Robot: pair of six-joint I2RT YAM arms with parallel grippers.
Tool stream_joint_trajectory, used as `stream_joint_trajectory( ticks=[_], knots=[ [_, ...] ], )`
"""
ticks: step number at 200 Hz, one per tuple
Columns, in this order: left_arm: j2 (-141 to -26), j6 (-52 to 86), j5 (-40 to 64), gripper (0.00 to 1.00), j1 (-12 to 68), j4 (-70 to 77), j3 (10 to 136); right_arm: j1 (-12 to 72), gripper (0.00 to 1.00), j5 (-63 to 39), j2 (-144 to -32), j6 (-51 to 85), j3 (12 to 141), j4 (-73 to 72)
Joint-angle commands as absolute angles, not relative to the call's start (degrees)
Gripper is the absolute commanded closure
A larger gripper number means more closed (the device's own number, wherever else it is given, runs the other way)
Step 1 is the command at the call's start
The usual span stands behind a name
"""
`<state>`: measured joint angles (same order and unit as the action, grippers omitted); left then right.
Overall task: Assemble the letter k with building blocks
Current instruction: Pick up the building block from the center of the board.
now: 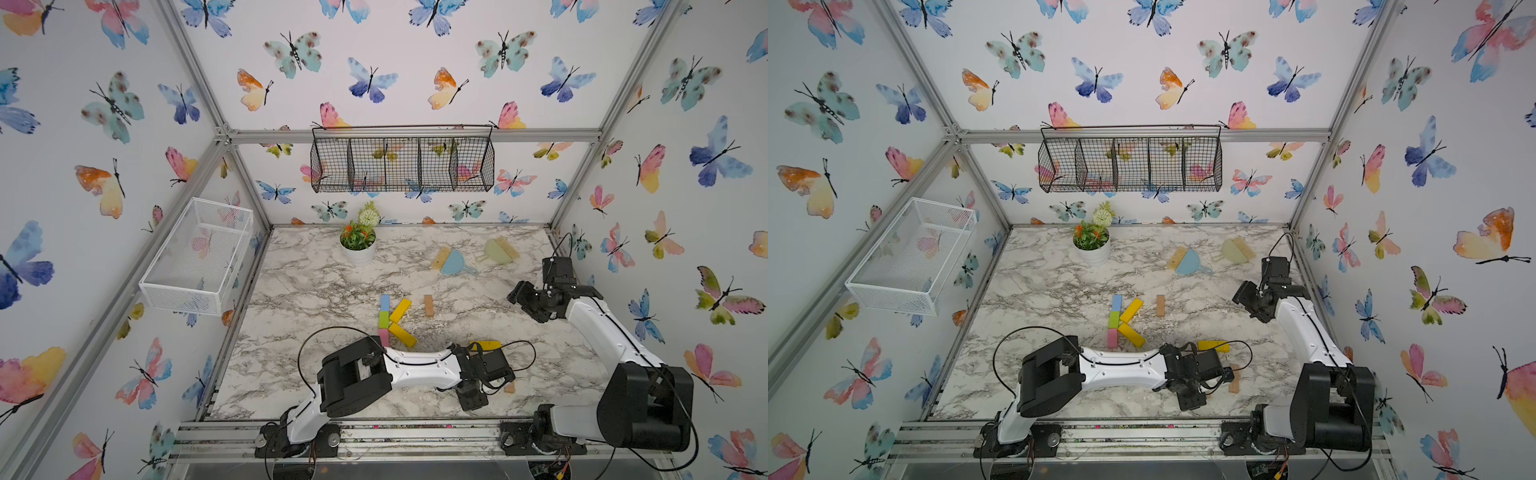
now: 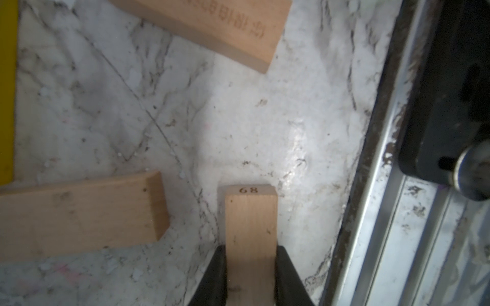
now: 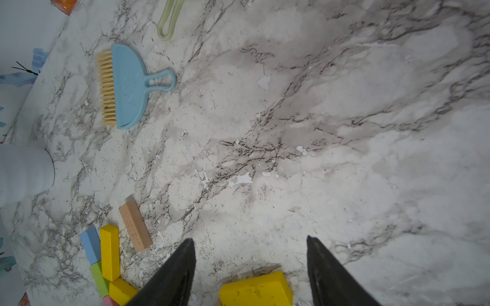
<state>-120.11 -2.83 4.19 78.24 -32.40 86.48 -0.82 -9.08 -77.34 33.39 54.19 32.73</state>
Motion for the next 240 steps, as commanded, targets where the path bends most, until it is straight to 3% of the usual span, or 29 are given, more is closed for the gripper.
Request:
stream_joint_trajectory(
  ticks=[1, 30, 59, 101, 150, 240],
  knots=[
    [-121.32, -3.22, 4.64, 0.69, 78.40, -34.63, 87.43, -1.14, 0.32, -9.67, -76.14, 33.13, 53.74, 32.76],
    [-121.59, -3.47, 3.76, 0.62, 78.35, -35.19, 87.78, -1.10, 0.31, -9.57, -75.88, 33.13, 53.79, 32.65],
    [-122.26, -3.91, 2.76, 0.63, 78.40, -36.93, 88.70, -1.14, 0.32, -9.84, -76.03, 33.13, 53.57, 32.52],
    [-122.82, -4.81, 4.03, 0.72, 78.39, -37.90, 89.25, -1.14, 0.31, -9.84, -76.11, 33.20, 53.26, 32.40],
    [-122.48, -5.20, 3.45, 0.95, 78.23, -39.67, 90.75, -1.12, 0.32, -10.19, -76.20, 33.22, 52.69, 31.99],
    [-97.23, 8.99, 1.11, 1.00, 64.85, -23.32, 79.12, -1.12, 0.32, -11.39, -77.21, 33.01, 52.56, 31.36]
  ],
)
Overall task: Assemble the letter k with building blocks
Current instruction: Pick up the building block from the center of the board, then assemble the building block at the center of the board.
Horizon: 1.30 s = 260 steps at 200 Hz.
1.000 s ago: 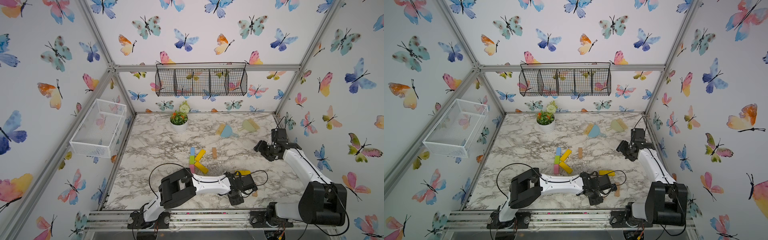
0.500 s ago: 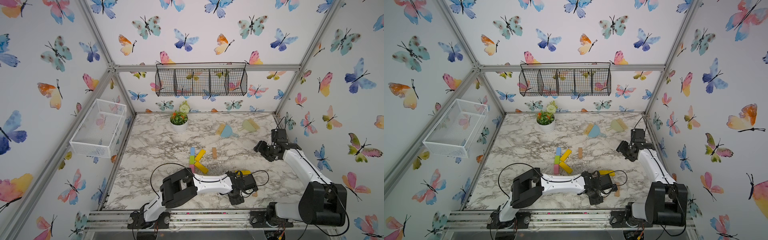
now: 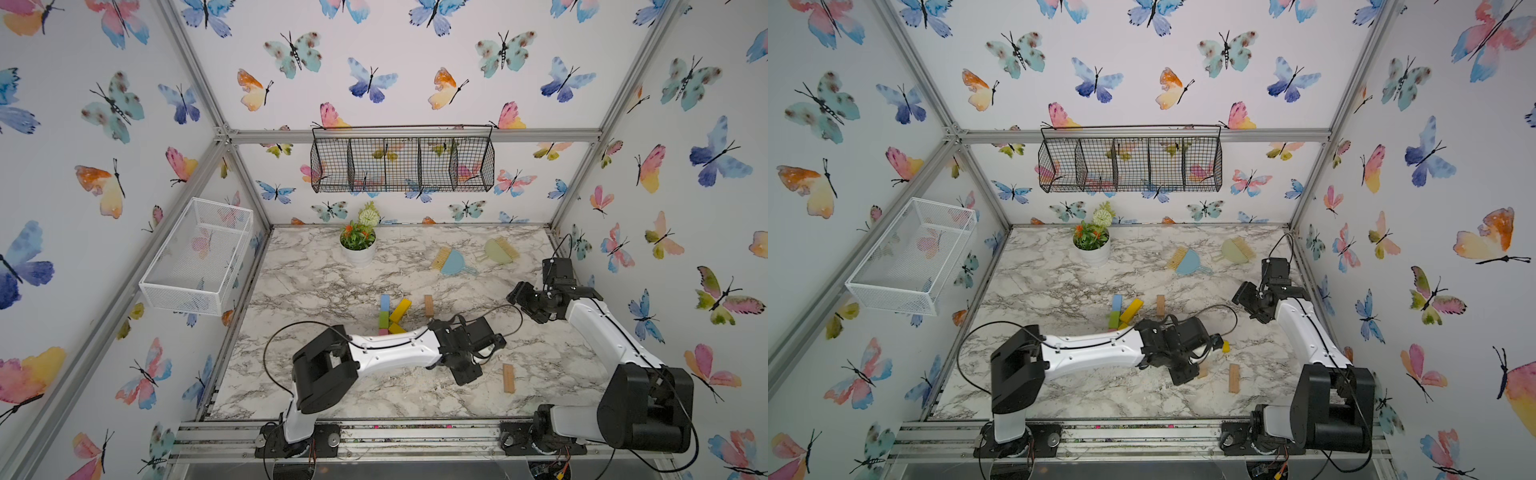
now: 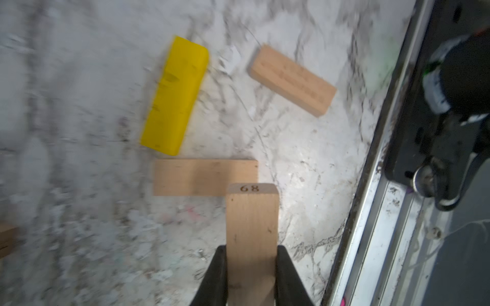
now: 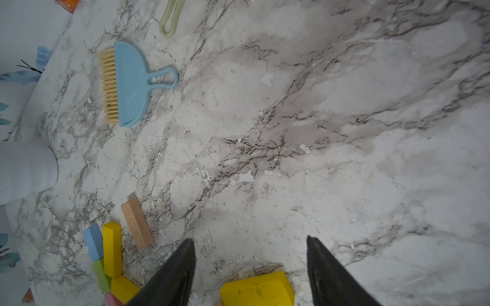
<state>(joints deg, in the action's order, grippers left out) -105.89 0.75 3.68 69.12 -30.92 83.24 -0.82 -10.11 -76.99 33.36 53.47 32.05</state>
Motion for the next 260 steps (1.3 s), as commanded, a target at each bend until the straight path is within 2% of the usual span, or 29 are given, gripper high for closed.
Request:
stream_joint_trajectory(
  ticks=[1, 28, 51, 91, 168, 260],
  knots=[
    [-97.00, 9.38, 0.99, 1.00, 64.68, -23.04, 78.89, -1.13, 0.32, -11.37, -77.23, 32.99, 52.56, 31.37],
    [-92.20, 20.71, -4.89, 1.00, 59.51, -20.21, 73.28, -1.14, 0.32, -11.62, -77.34, 32.96, 52.77, 31.30],
    [-91.67, 27.35, -2.86, 1.00, 55.95, -19.71, 70.64, -1.14, 0.32, -11.93, -77.67, 32.87, 52.82, 31.36],
    [-100.44, 36.35, -7.78, 1.00, 55.47, -28.00, 75.30, -1.10, 0.32, -12.36, -78.22, 32.78, 52.73, 31.39],
    [-109.49, 47.67, -10.63, 1.00, 55.29, -34.50, 80.85, -1.14, 0.32, -12.35, -77.96, 32.71, 52.17, 31.47],
    [-117.57, 52.64, -9.43, 1.00, 55.37, -37.07, 86.40, -1.14, 0.32, -12.52, -77.61, 32.70, 51.59, 31.41]
  ],
)
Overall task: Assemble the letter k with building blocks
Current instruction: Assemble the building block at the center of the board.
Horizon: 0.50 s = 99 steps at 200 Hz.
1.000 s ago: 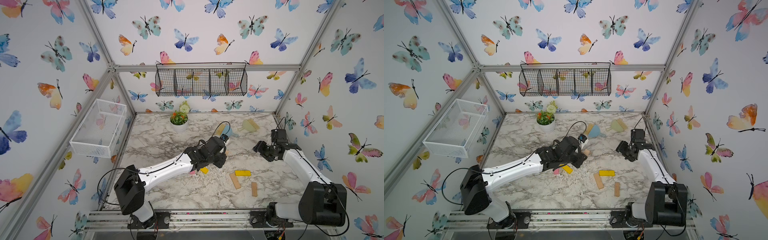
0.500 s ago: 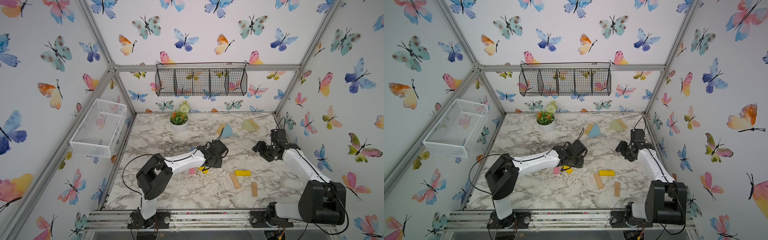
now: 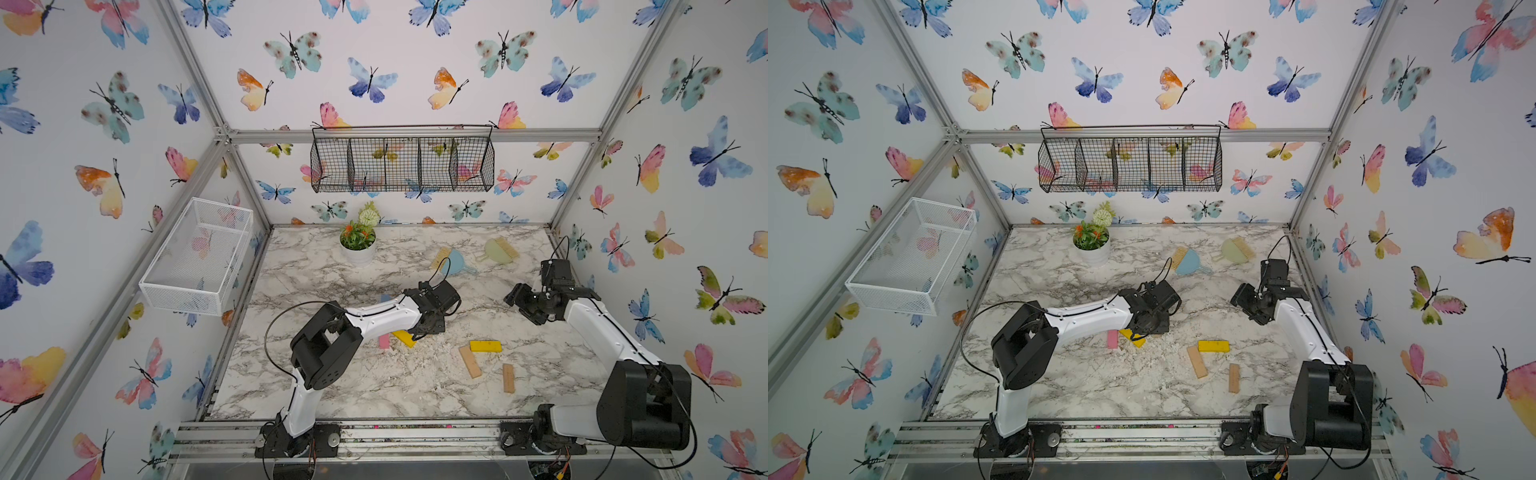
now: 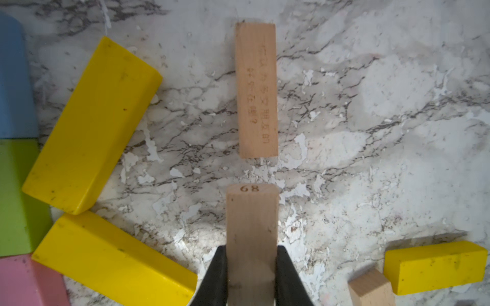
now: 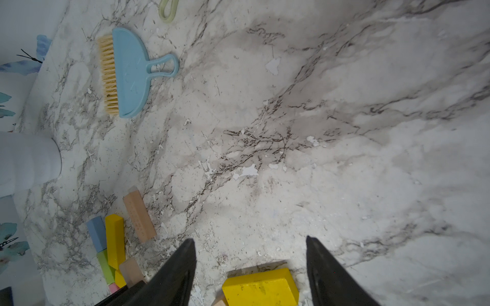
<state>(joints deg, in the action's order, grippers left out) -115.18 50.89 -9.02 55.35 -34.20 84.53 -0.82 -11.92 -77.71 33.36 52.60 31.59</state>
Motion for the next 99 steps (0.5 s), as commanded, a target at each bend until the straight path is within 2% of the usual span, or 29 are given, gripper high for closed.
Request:
stream_joint_trajectory(
  ticks=[1, 99],
  knots=[
    [-117.67, 52.64, -9.42, 1.00, 55.37, -37.08, 86.49, -1.14, 0.32, -12.55, -77.61, 32.70, 51.59, 31.39],
    [-122.25, 51.24, -8.59, 1.00, 55.38, -38.91, 90.50, -1.14, 0.32, -12.84, -77.52, 32.87, 51.15, 31.03]
  ],
)
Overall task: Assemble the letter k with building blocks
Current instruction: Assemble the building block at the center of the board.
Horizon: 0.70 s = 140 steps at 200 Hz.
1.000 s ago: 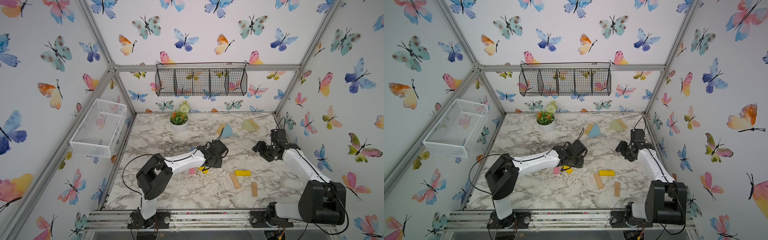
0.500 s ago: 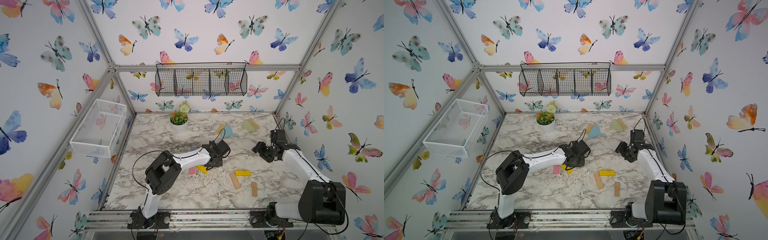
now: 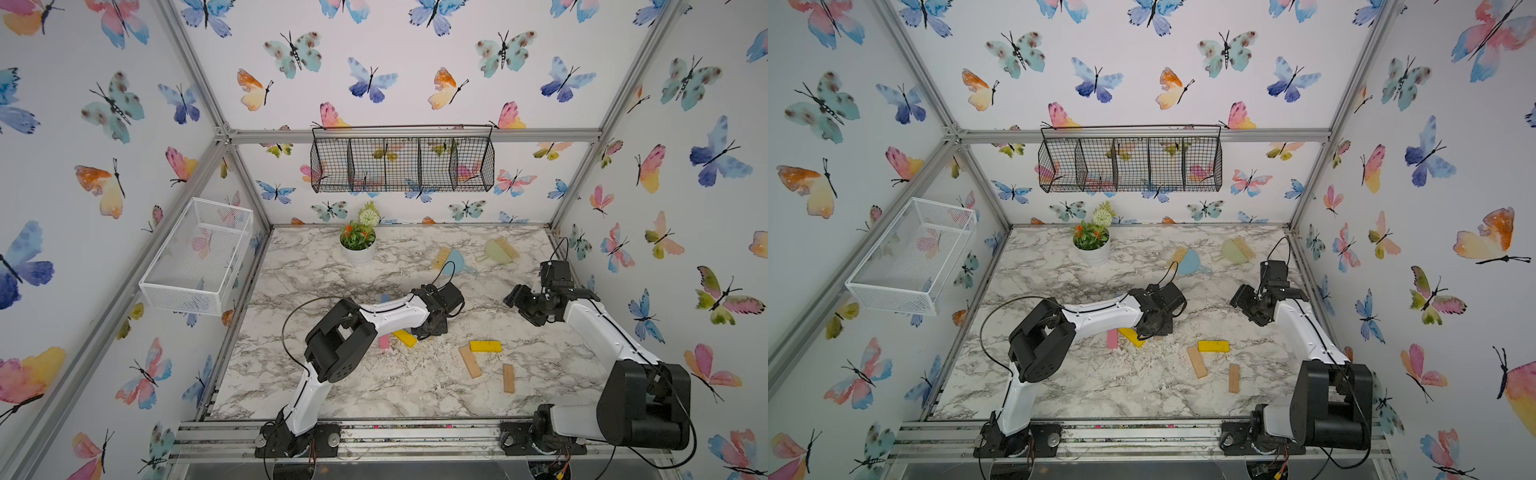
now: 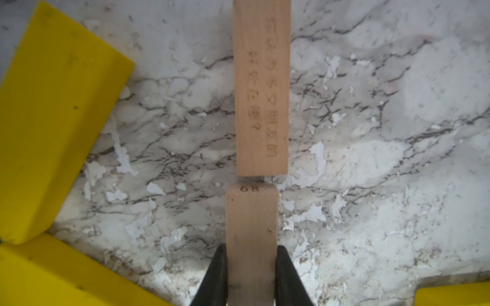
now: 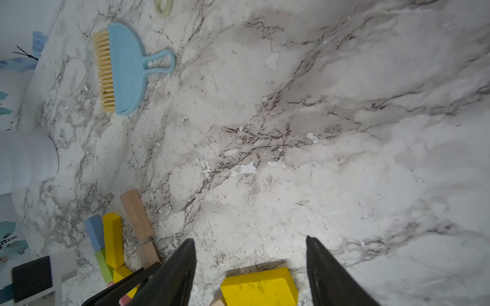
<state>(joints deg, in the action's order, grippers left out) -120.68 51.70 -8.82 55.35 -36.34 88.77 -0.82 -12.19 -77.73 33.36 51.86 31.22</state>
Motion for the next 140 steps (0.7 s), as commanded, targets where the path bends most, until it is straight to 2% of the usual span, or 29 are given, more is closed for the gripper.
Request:
stream_joint_trajectory(
  ticks=[1, 140],
  knots=[
    [-122.25, 51.24, -8.60, 1.00, 55.38, -38.96, 90.56, -1.14, 0.32, -12.84, -77.52, 32.87, 51.15, 31.03],
    [-124.01, 51.33, -8.01, 1.00, 54.98, -41.04, 92.37, -1.14, 0.32, -13.47, -76.28, 33.05, 49.99, 30.86]
  ],
)
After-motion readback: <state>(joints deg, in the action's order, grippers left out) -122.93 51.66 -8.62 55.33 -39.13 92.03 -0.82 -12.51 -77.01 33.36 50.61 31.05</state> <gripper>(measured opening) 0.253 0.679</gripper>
